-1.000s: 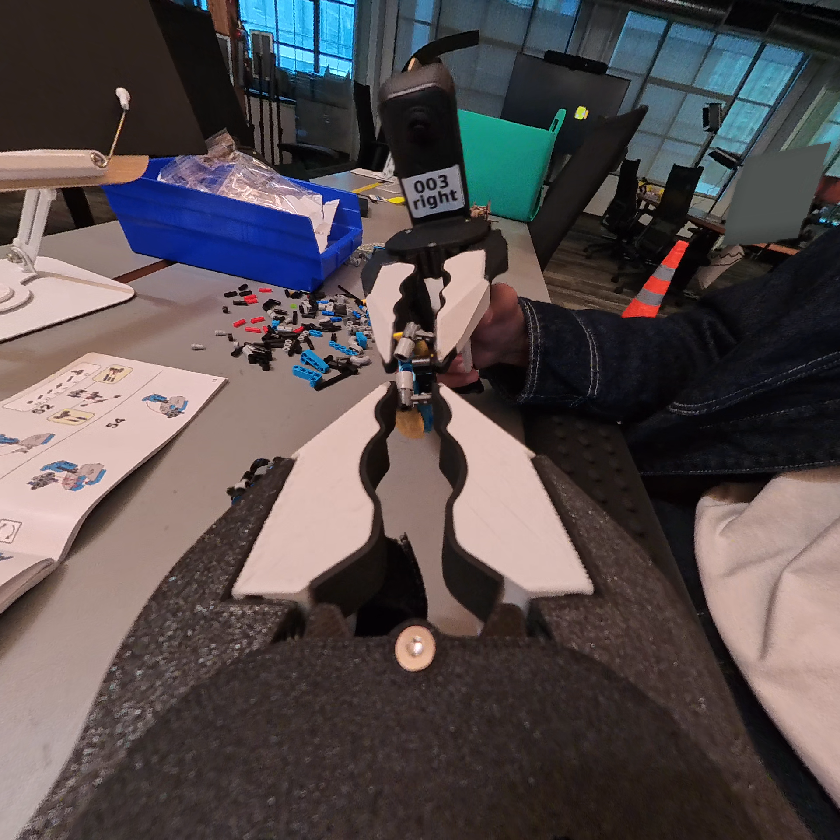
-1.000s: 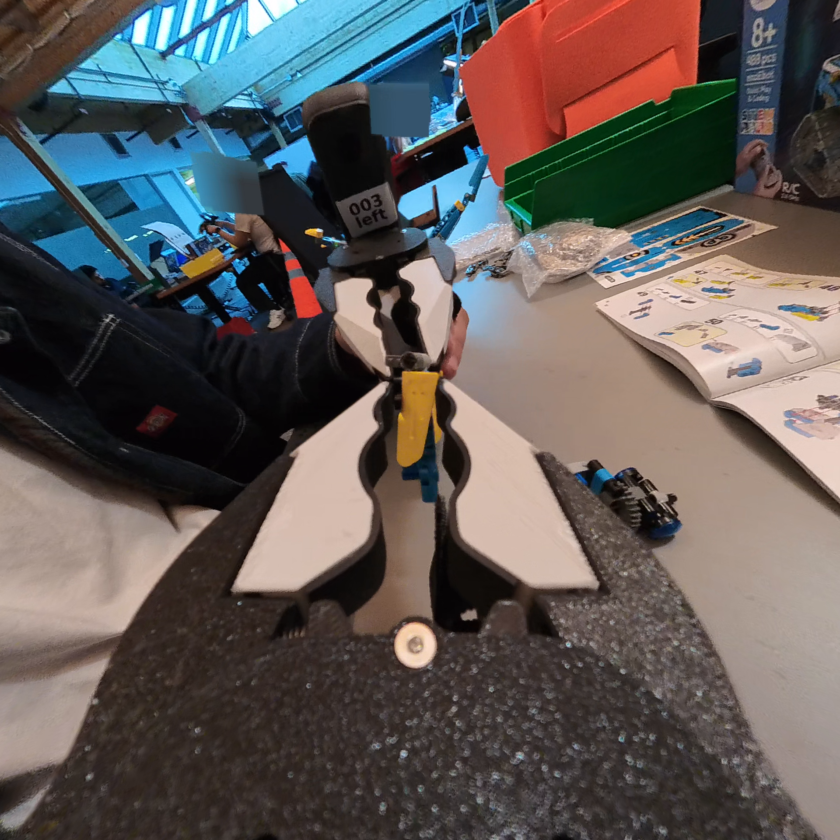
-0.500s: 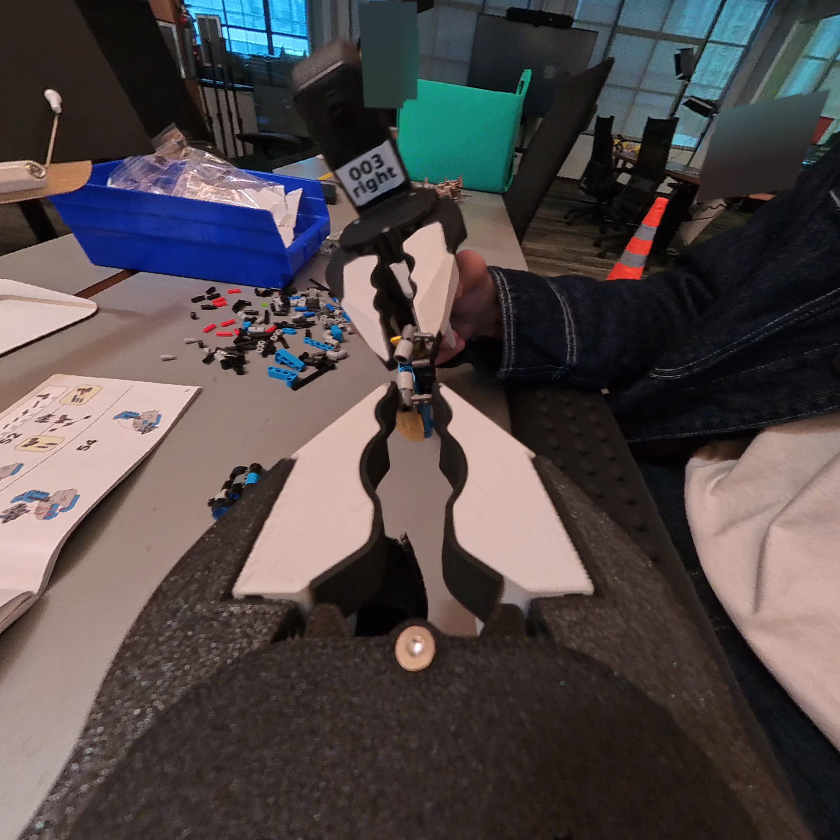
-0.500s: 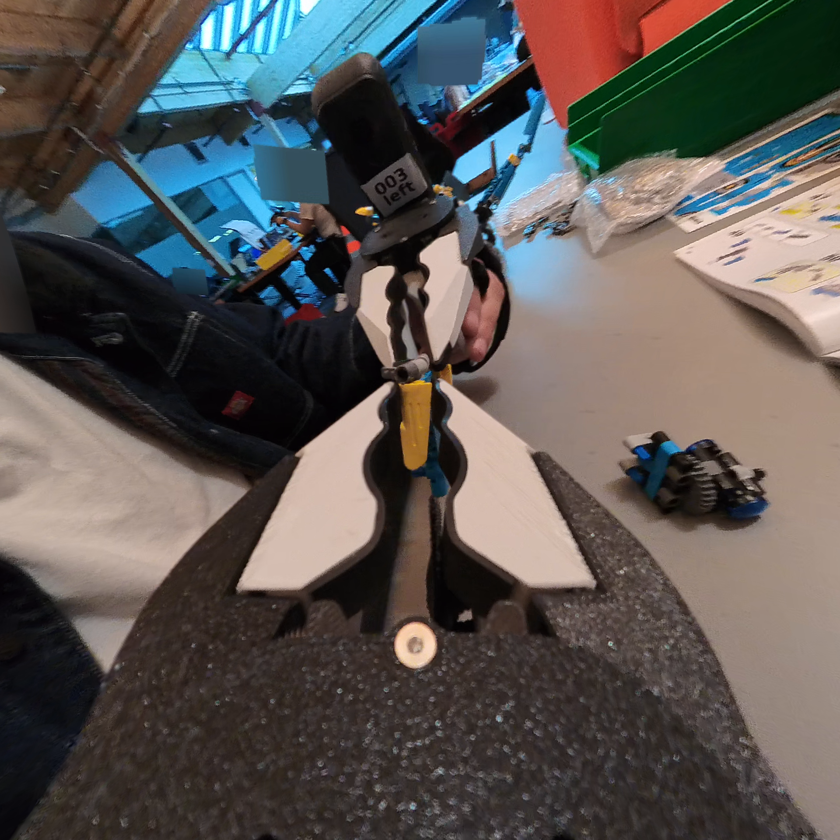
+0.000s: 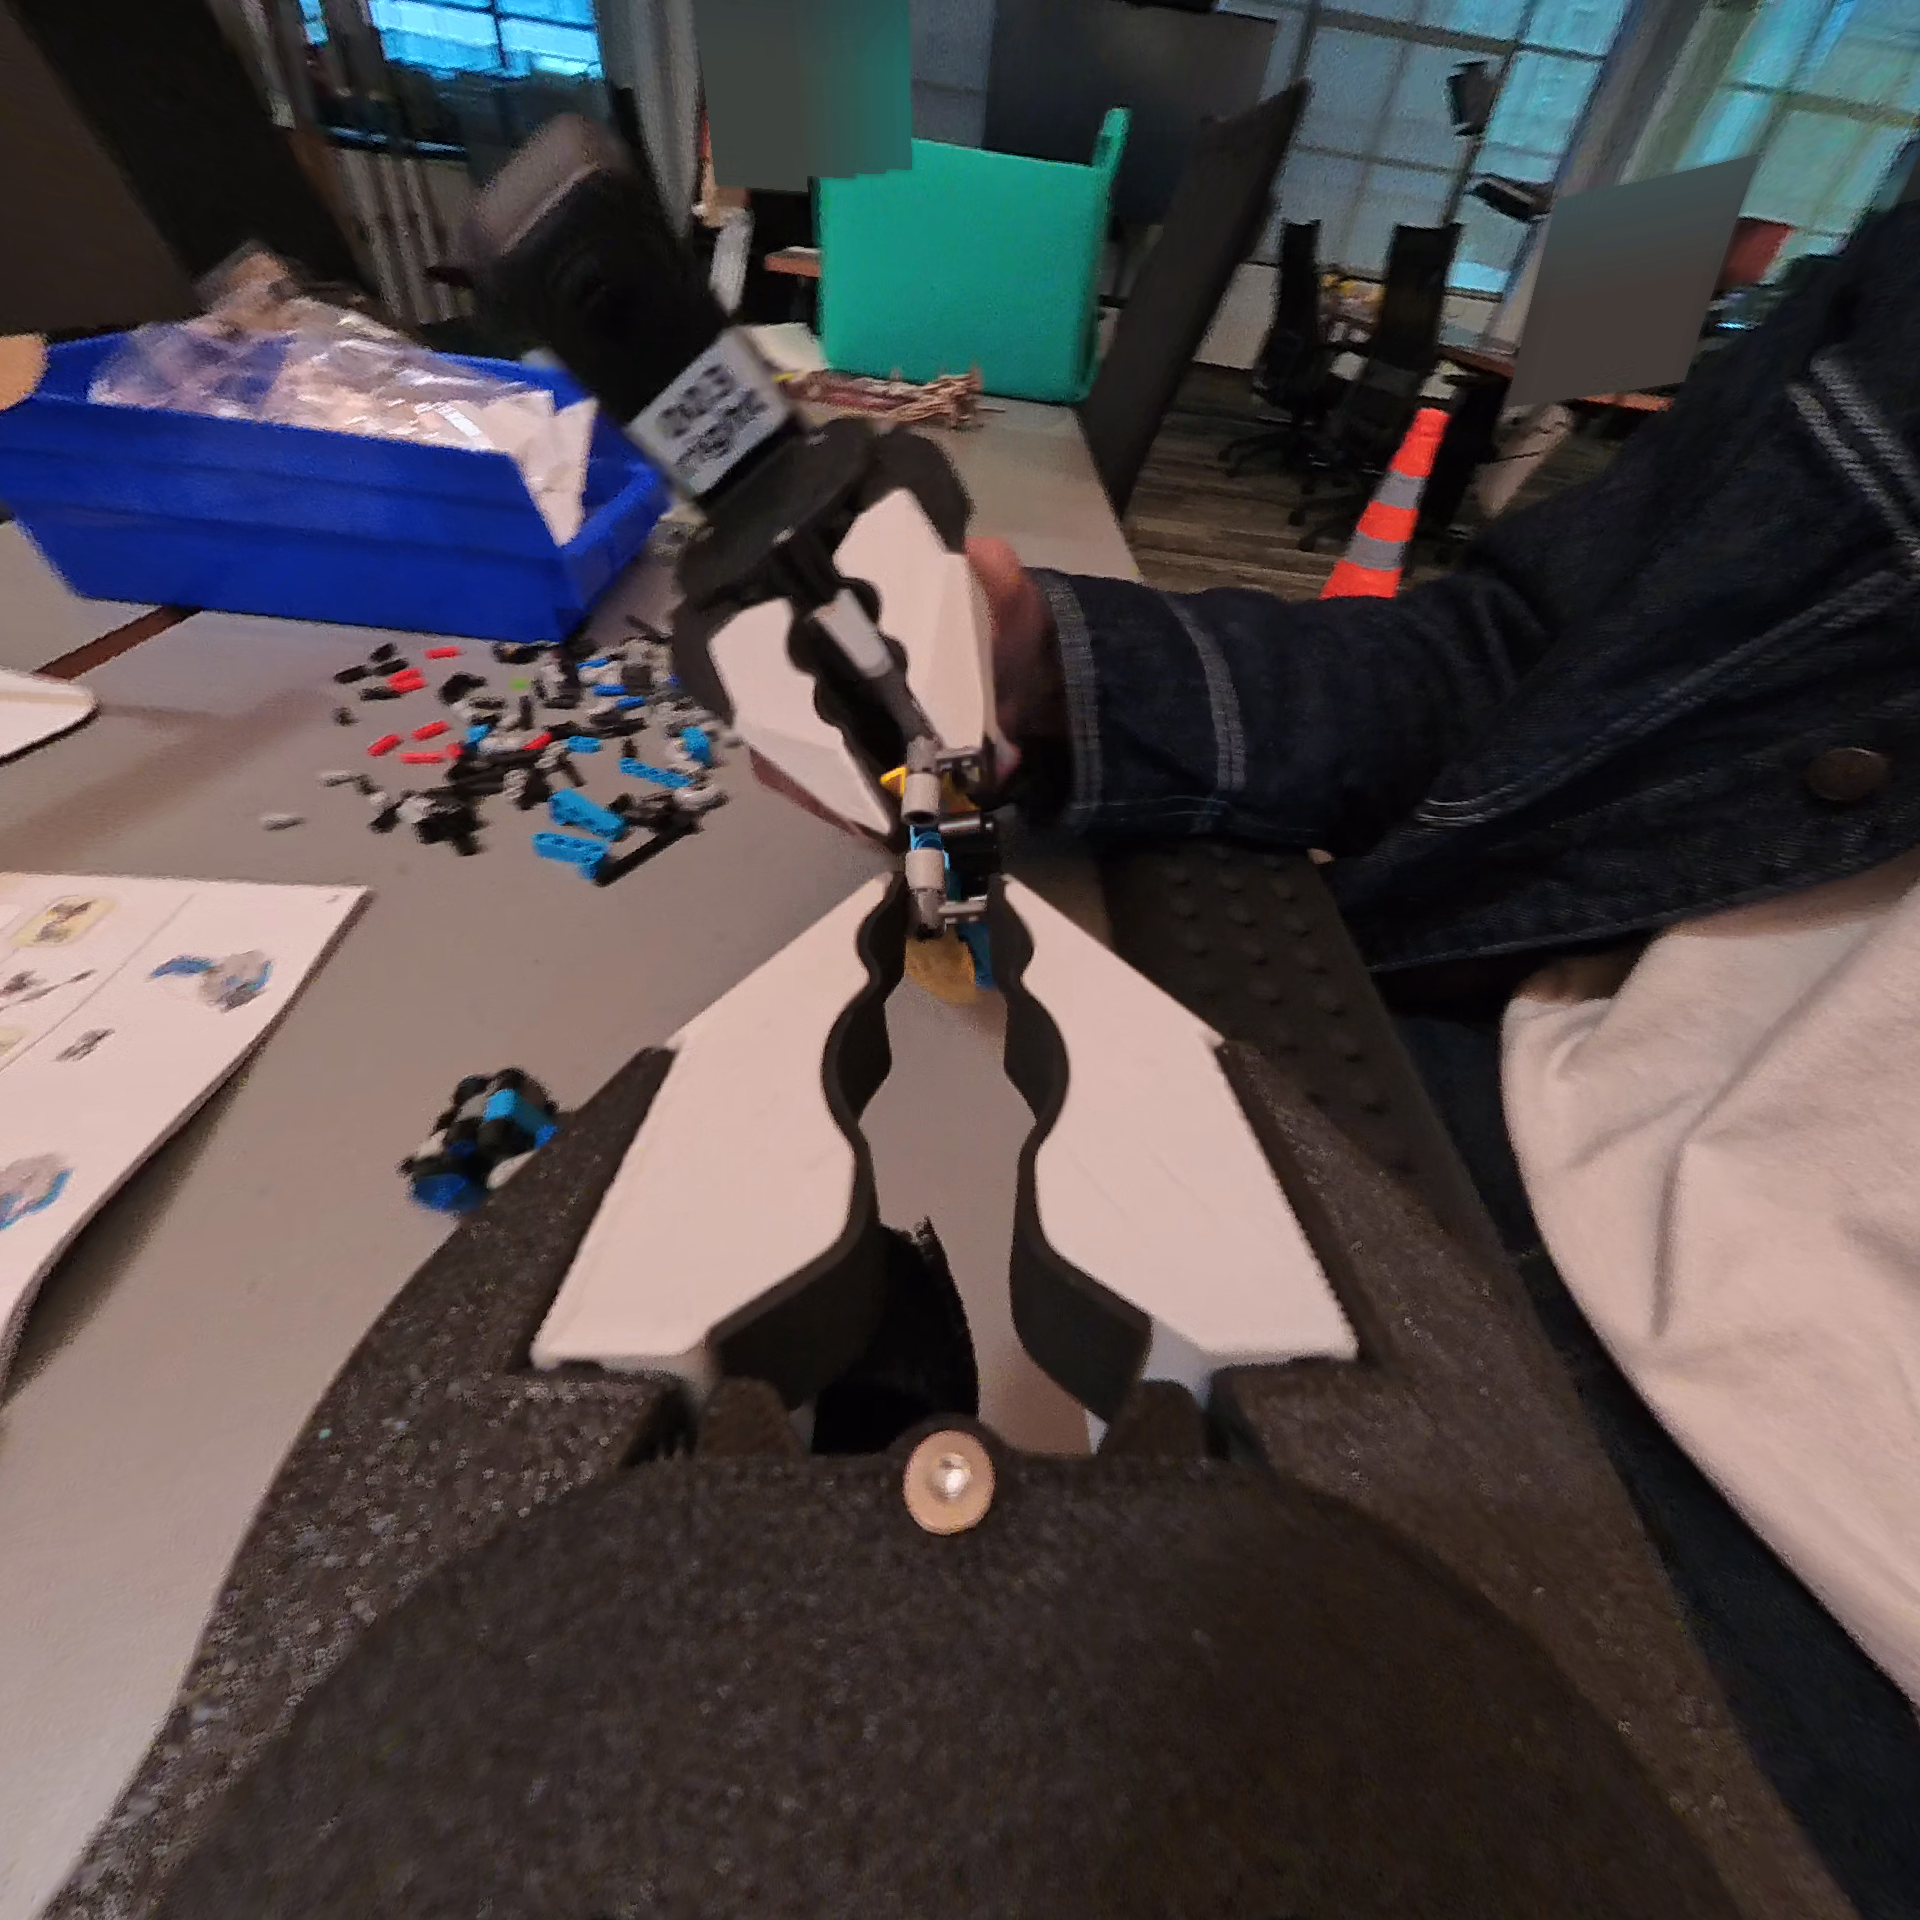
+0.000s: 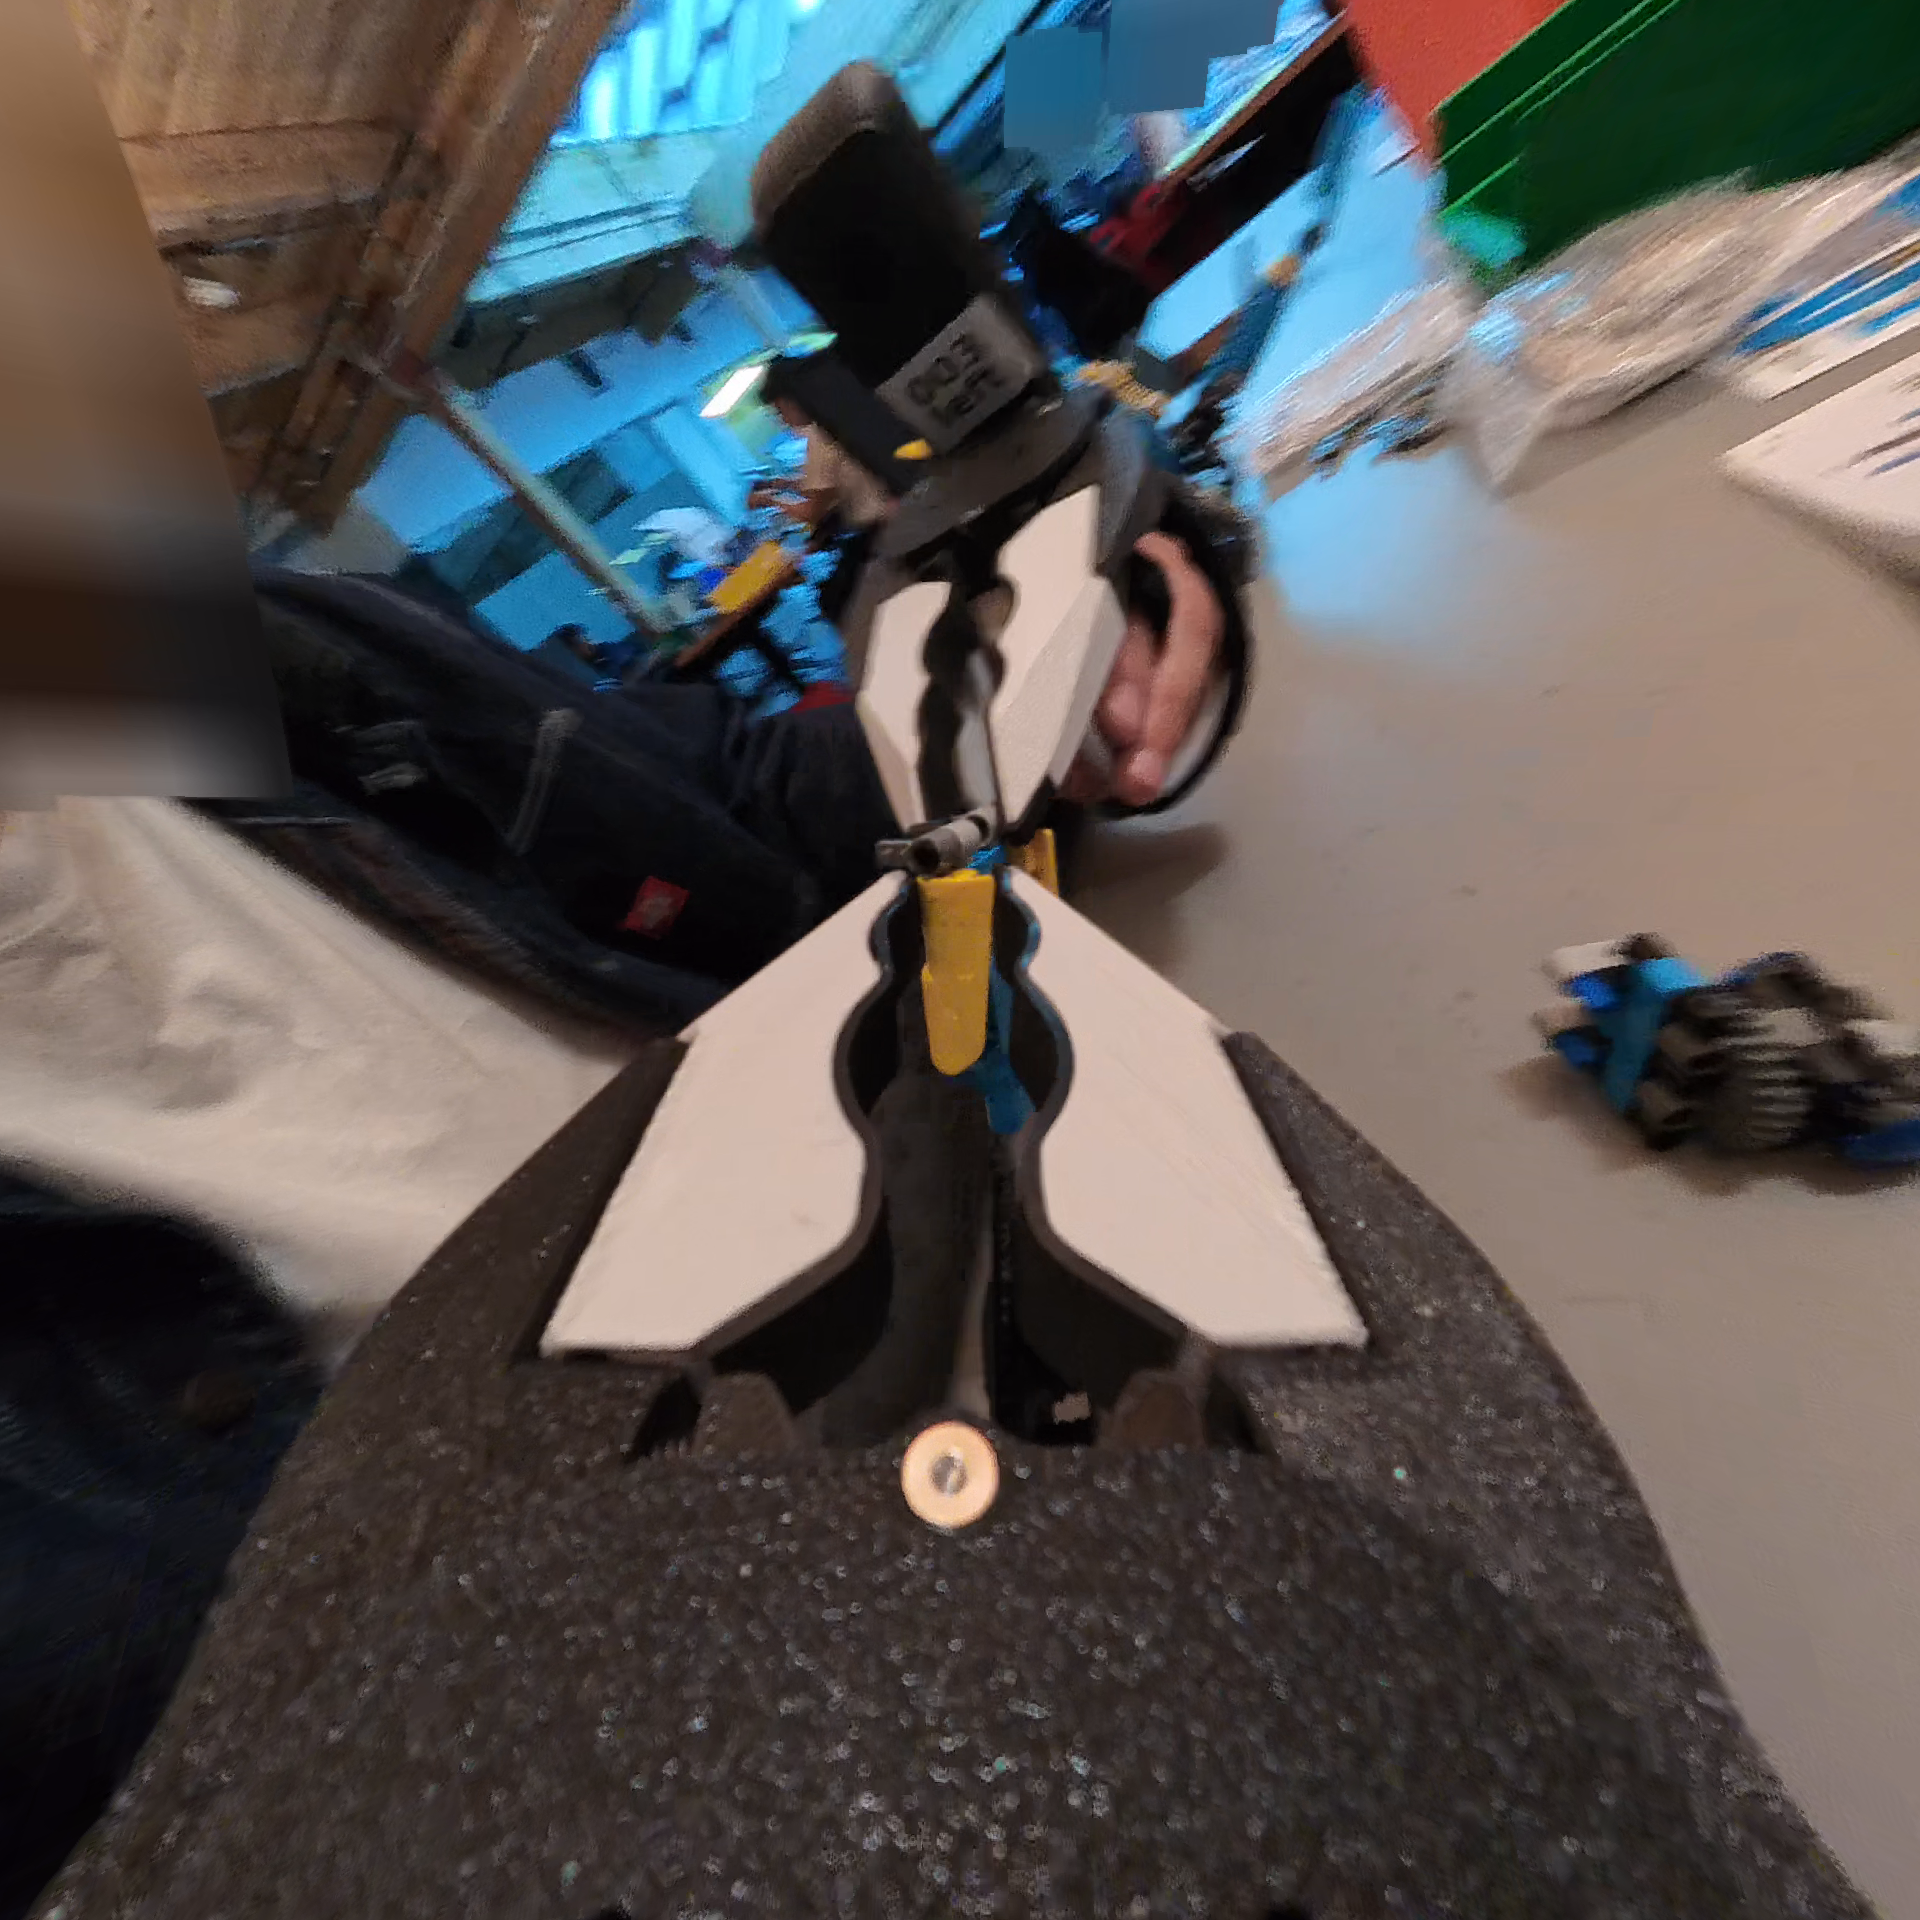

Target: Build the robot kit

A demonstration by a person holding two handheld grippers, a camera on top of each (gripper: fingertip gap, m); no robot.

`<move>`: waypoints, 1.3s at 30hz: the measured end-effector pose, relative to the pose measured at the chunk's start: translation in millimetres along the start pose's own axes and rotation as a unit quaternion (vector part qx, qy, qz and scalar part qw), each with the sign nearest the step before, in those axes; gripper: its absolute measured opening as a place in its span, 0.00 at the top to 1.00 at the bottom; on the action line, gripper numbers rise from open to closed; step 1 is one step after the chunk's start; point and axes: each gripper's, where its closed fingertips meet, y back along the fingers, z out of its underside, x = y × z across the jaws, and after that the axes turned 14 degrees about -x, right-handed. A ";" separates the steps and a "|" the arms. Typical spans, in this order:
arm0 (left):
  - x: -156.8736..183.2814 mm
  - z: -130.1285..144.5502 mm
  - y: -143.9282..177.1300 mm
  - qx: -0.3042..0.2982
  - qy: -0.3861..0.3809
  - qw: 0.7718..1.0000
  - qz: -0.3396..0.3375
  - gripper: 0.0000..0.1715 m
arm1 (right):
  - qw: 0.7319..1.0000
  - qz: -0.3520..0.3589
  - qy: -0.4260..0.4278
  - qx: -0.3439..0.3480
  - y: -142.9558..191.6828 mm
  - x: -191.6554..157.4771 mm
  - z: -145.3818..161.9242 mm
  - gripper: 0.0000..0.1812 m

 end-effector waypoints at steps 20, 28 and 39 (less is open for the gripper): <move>-46.7 -34.2 54.1 0.185 0.145 0.972 -0.010 0.91 | 0.983 0.043 -0.026 0.179 8.1 19.5 -47.5 0.90; -50.4 -27.0 46.9 0.157 0.136 0.978 -0.036 0.91 | 0.983 0.082 -0.016 0.164 12.3 23.7 -43.5 0.95; -102.0 65.8 -14.9 -0.133 0.126 0.963 -0.197 0.80 | 0.882 0.455 -0.110 -0.050 69.3 113.6 67.6 0.96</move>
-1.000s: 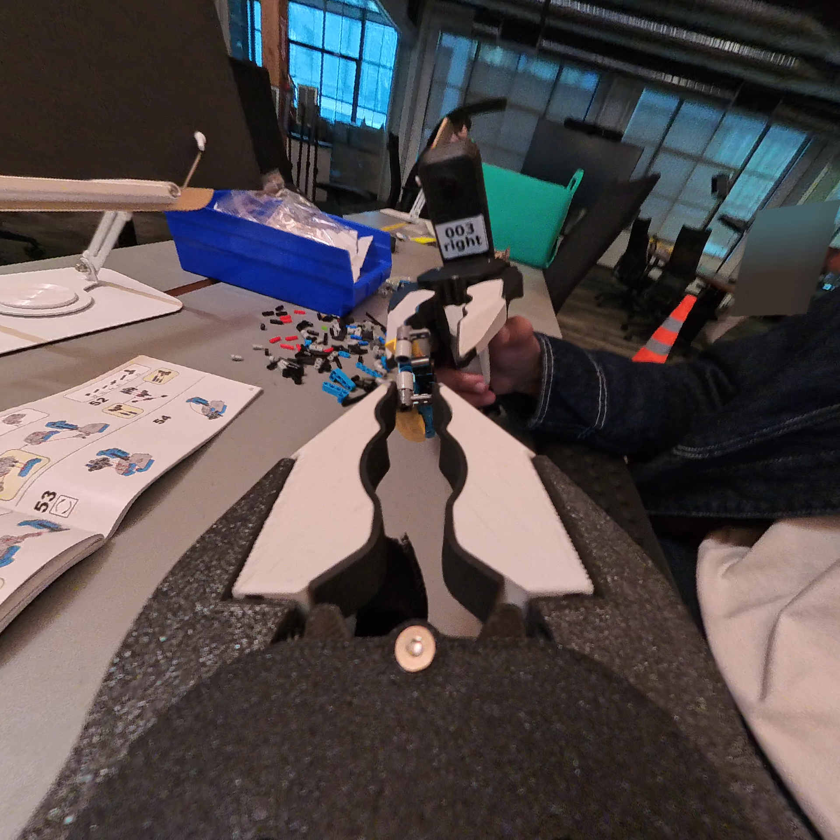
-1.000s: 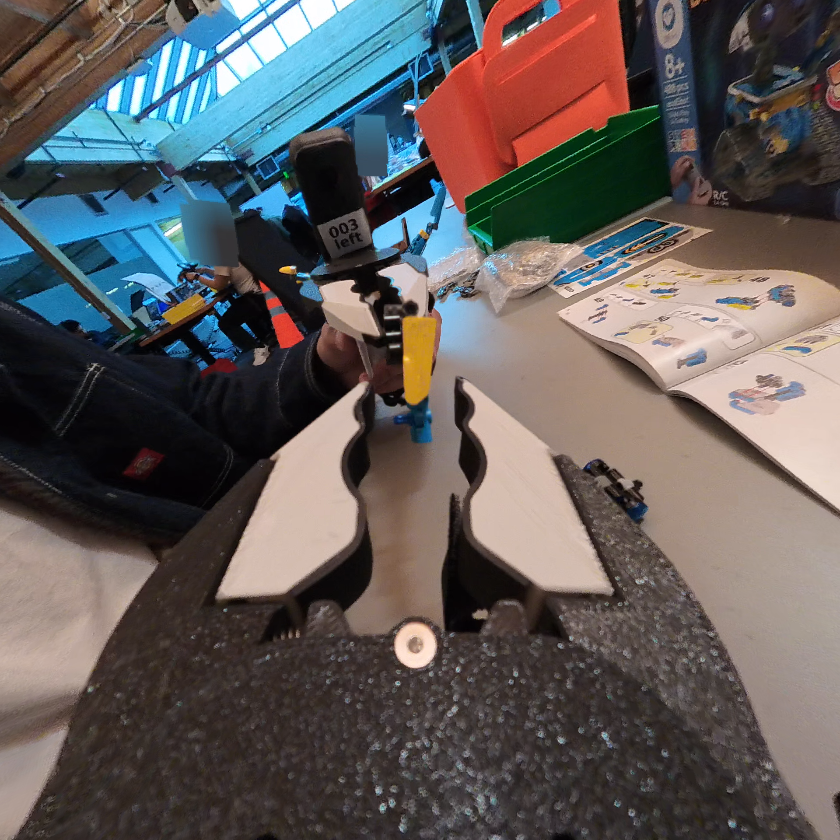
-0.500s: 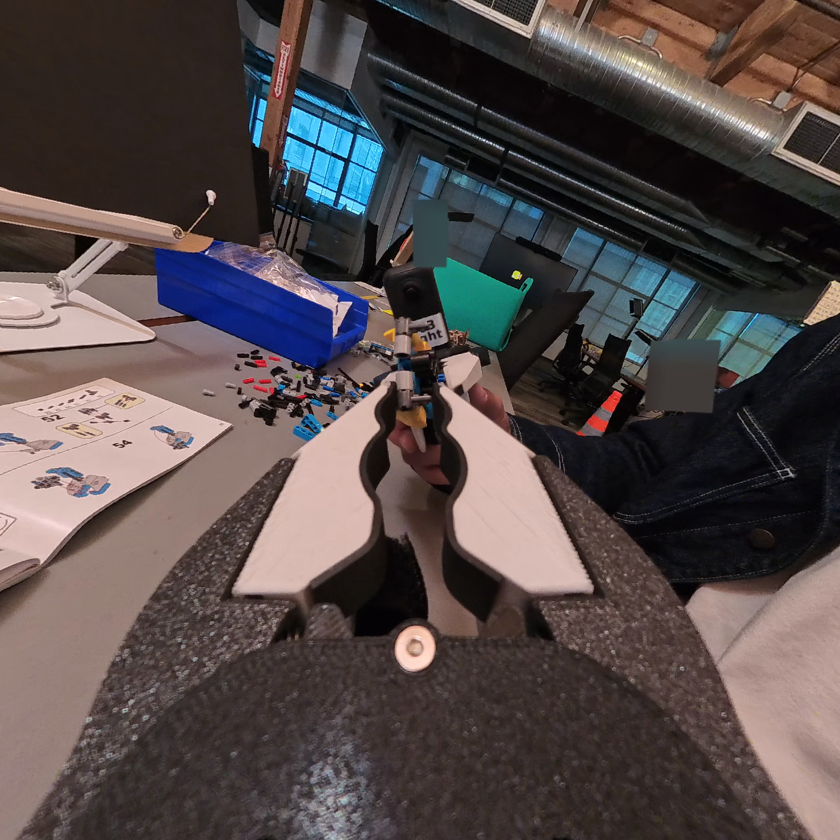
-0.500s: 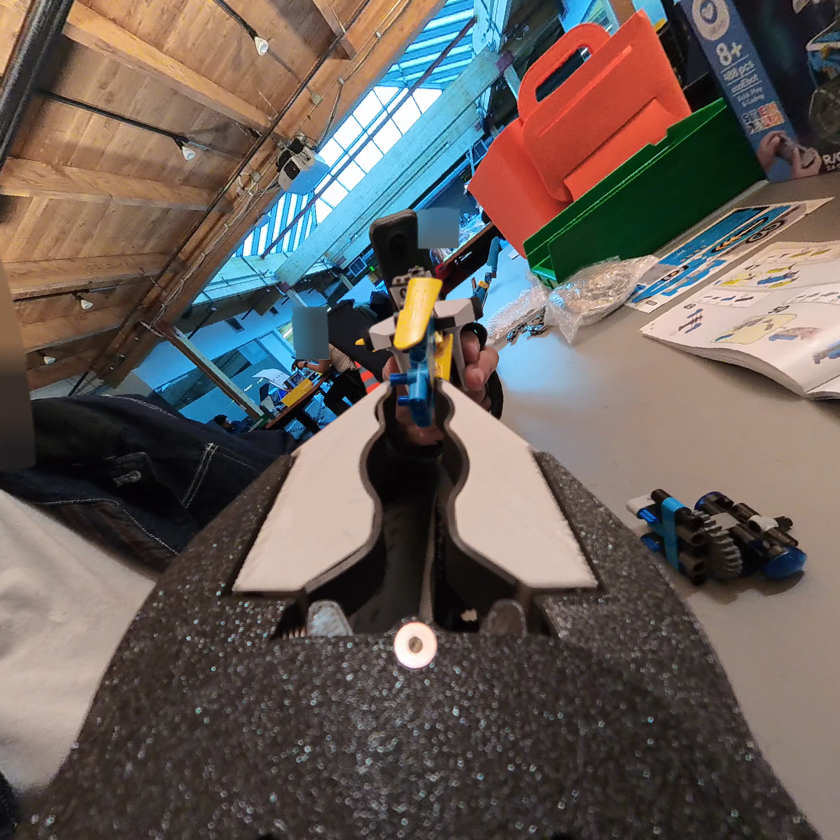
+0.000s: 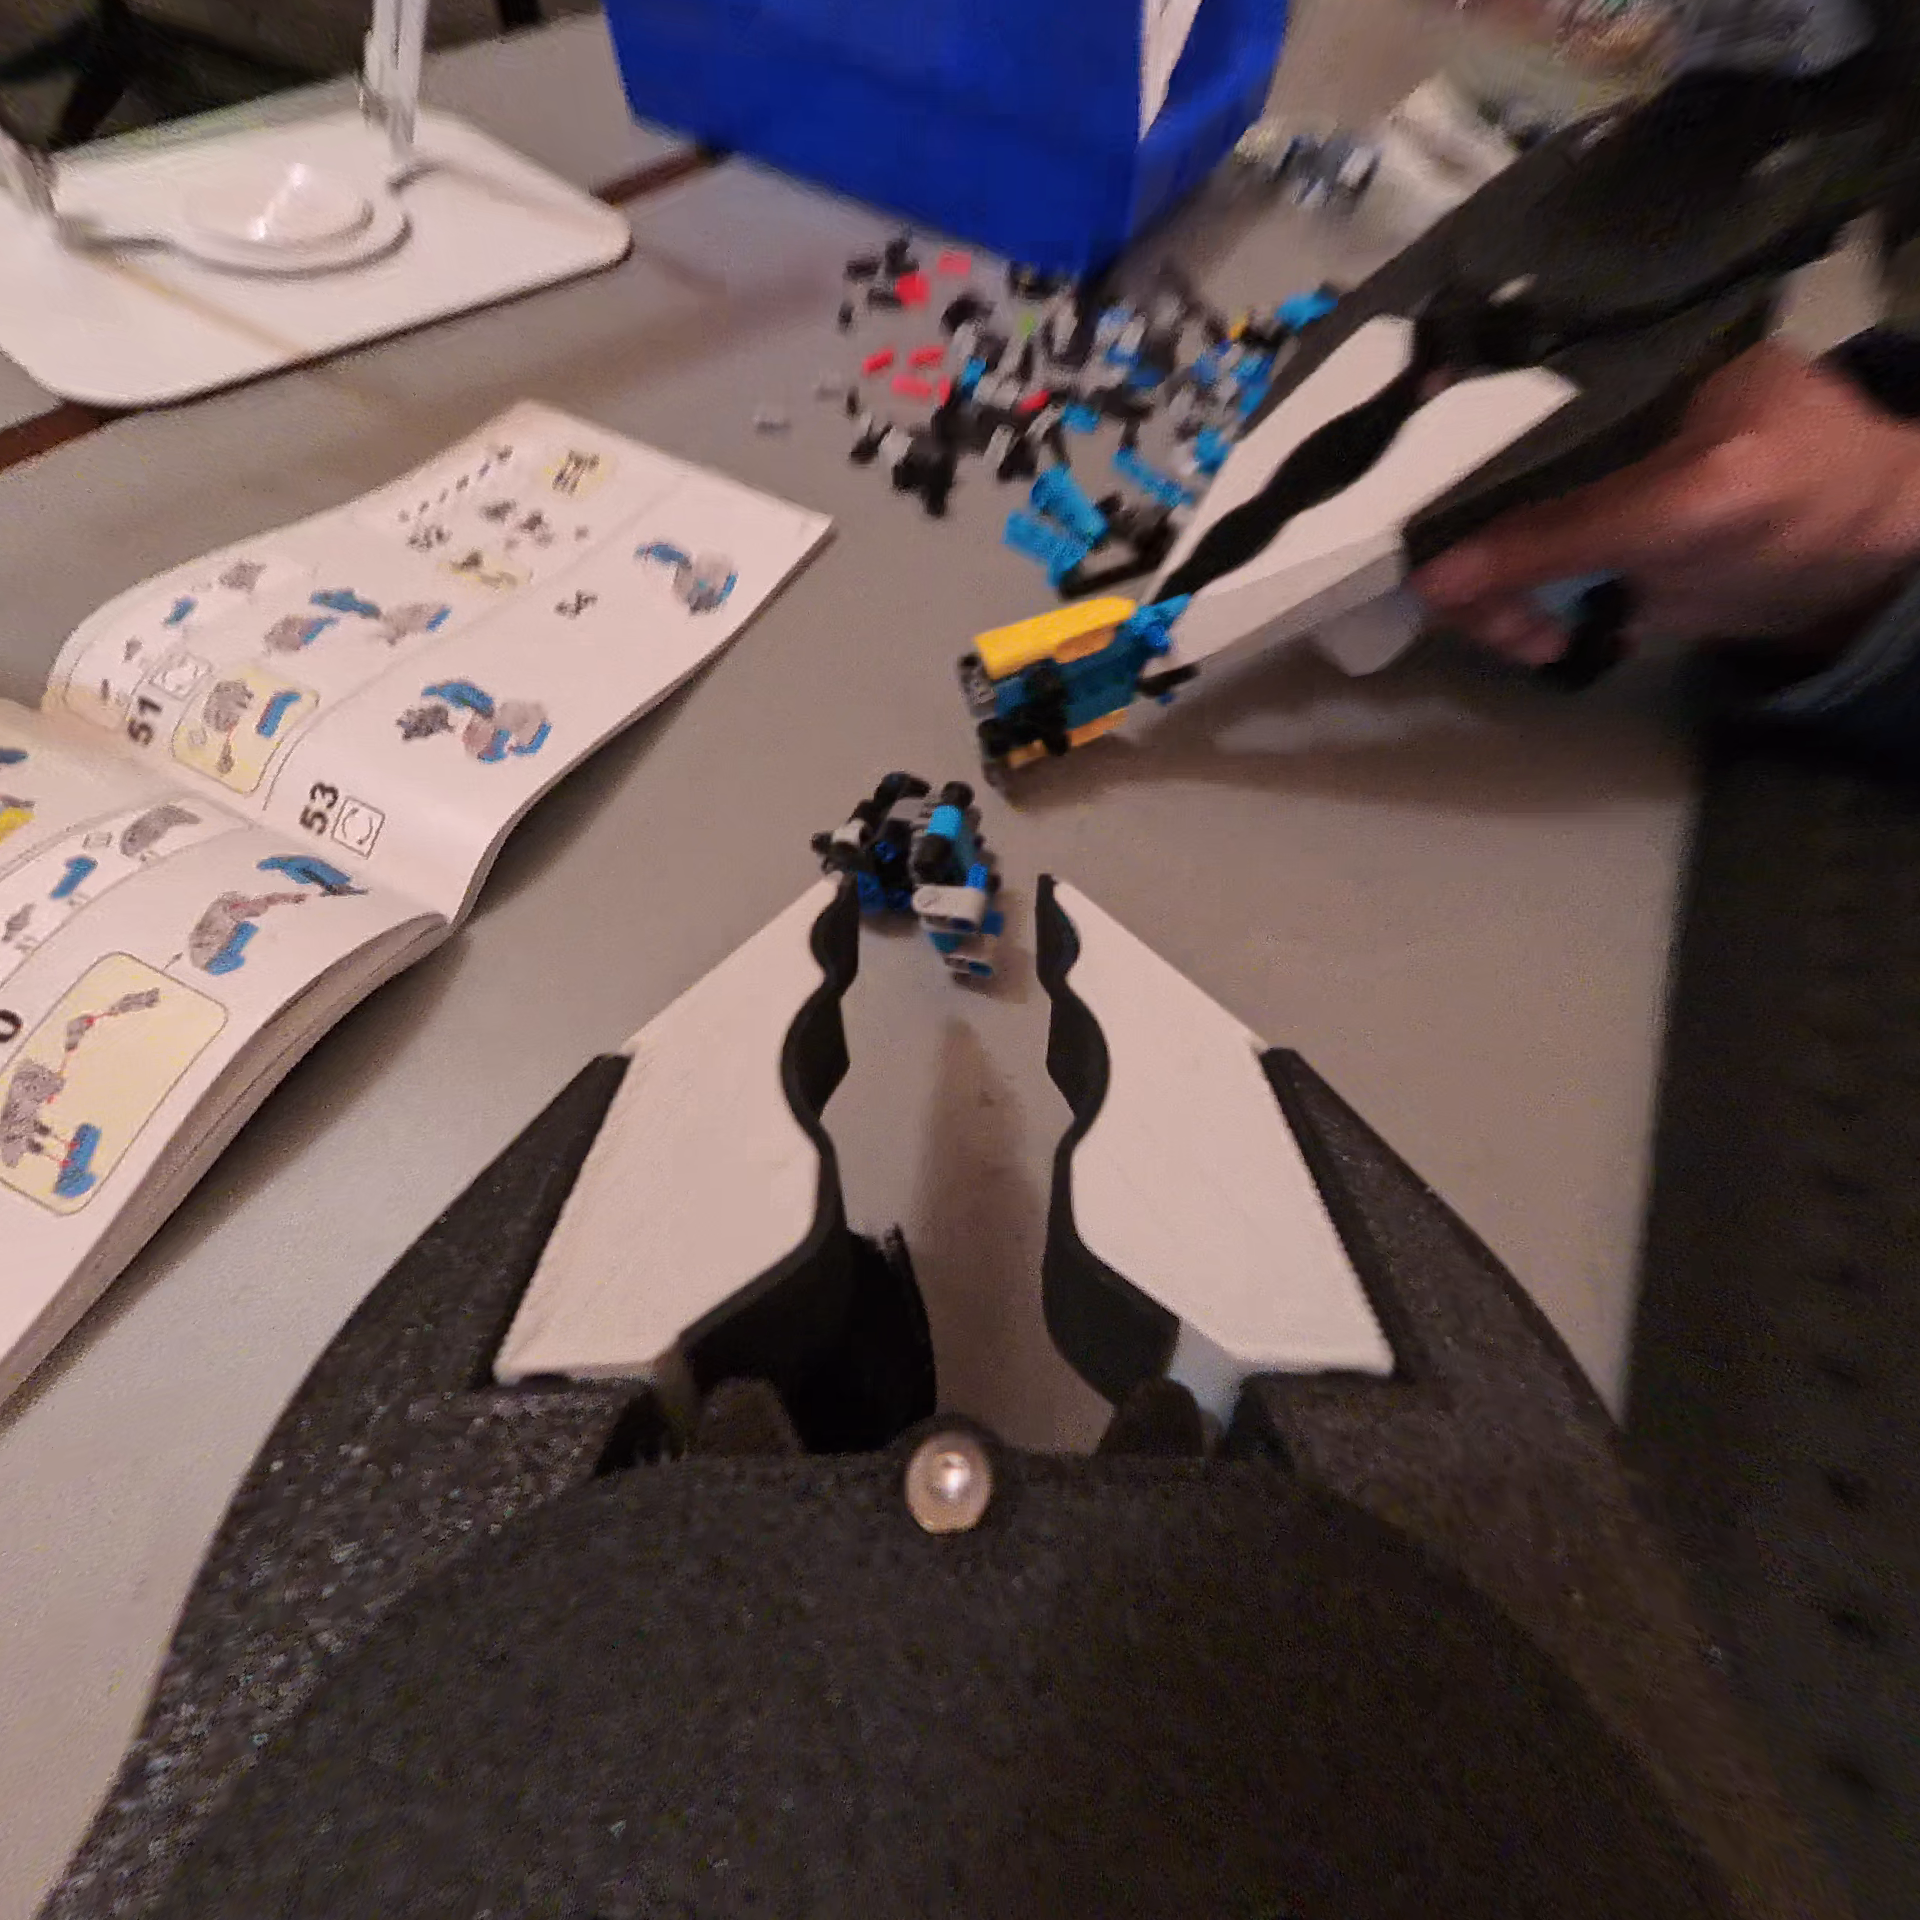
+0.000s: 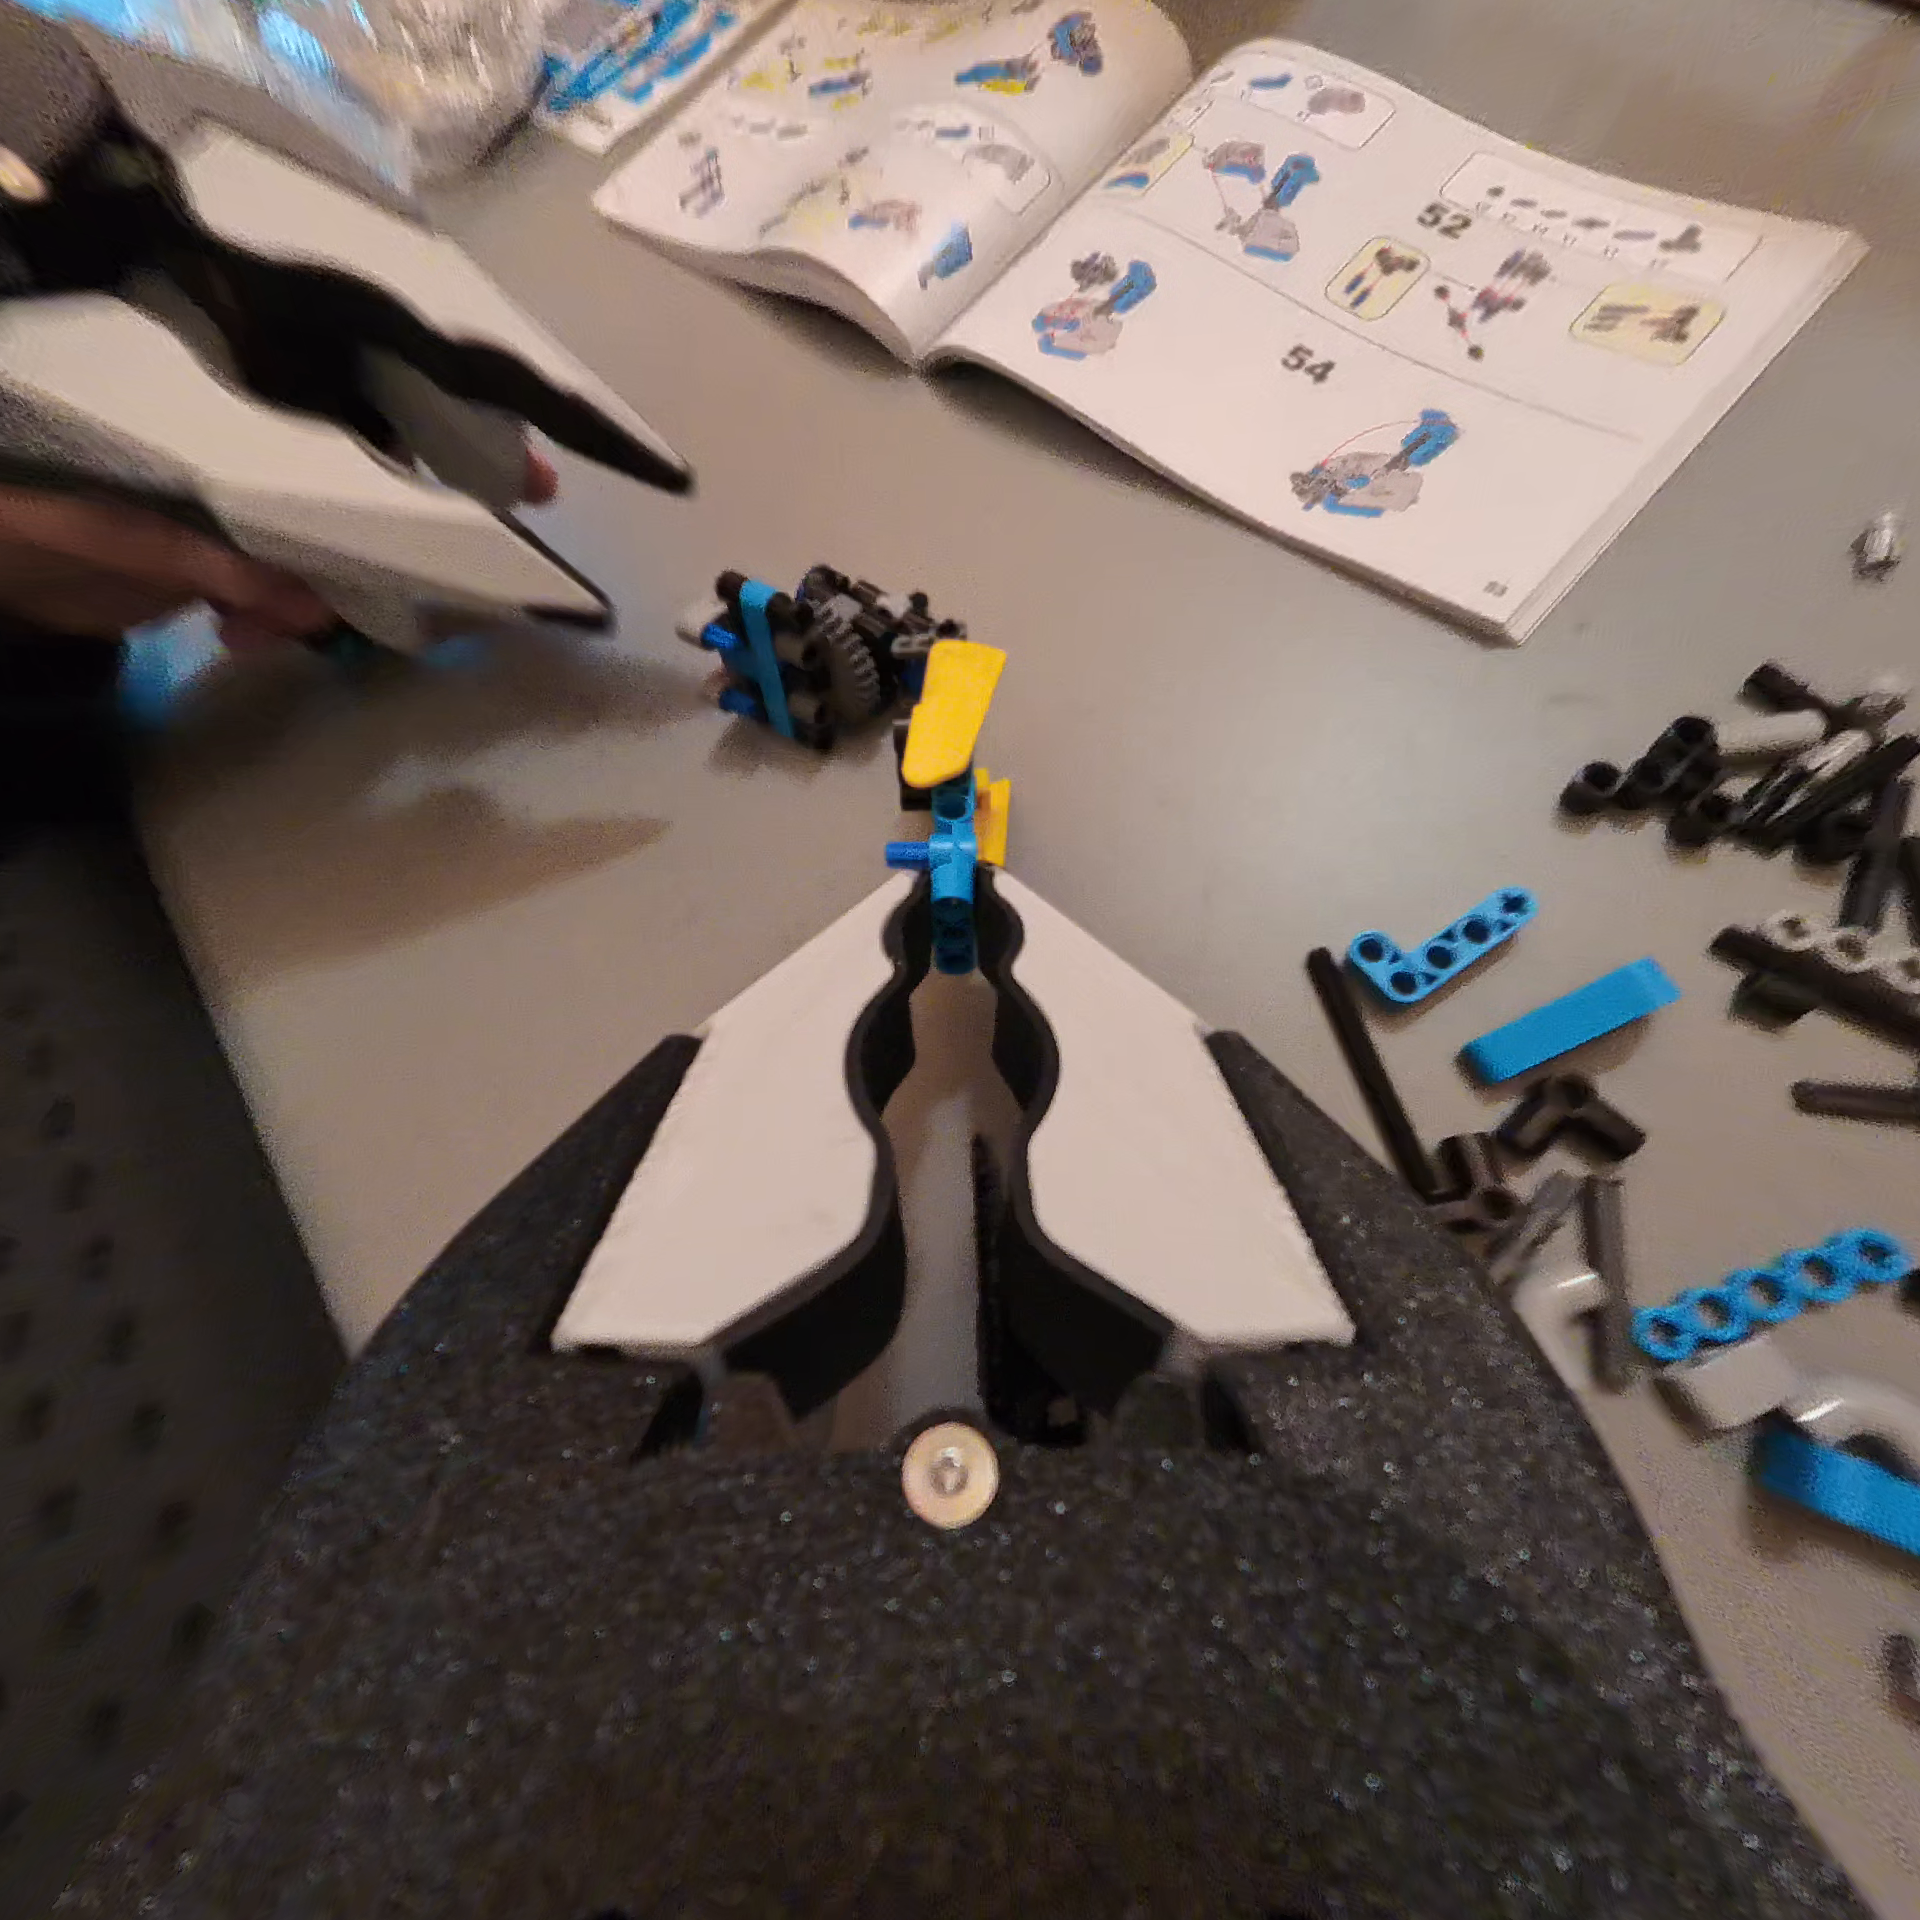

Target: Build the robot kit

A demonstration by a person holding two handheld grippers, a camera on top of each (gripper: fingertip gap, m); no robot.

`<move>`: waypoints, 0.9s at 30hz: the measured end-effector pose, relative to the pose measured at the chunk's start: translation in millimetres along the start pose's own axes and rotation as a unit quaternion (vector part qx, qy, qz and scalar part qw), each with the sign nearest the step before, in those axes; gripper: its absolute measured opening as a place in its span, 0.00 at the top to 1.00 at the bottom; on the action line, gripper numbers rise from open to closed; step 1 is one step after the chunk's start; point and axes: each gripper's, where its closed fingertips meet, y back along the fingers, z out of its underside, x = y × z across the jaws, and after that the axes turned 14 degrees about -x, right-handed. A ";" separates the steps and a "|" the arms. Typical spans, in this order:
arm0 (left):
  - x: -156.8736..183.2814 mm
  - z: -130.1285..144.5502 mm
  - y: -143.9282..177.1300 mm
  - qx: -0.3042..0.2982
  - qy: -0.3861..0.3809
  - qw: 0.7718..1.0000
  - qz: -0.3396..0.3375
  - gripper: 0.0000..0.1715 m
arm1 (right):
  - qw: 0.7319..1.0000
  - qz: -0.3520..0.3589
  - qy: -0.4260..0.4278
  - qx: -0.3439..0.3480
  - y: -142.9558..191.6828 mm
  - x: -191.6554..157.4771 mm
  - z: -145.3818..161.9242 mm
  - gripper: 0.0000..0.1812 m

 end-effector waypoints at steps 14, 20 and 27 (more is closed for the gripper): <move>3.0 4.4 -37.5 -0.072 -0.054 0.994 -0.068 0.91 | 1.000 0.007 0.001 0.015 -7.6 -15.2 -3.1 0.96; 4.3 4.7 -37.1 -0.071 -0.086 0.987 -0.113 0.90 | 1.000 -0.021 -0.010 0.019 -7.3 -17.0 -2.8 0.94; 4.8 4.1 -38.0 -0.071 -0.075 0.987 -0.124 0.91 | 0.999 -0.007 0.029 0.025 -8.5 -23.4 -6.1 0.94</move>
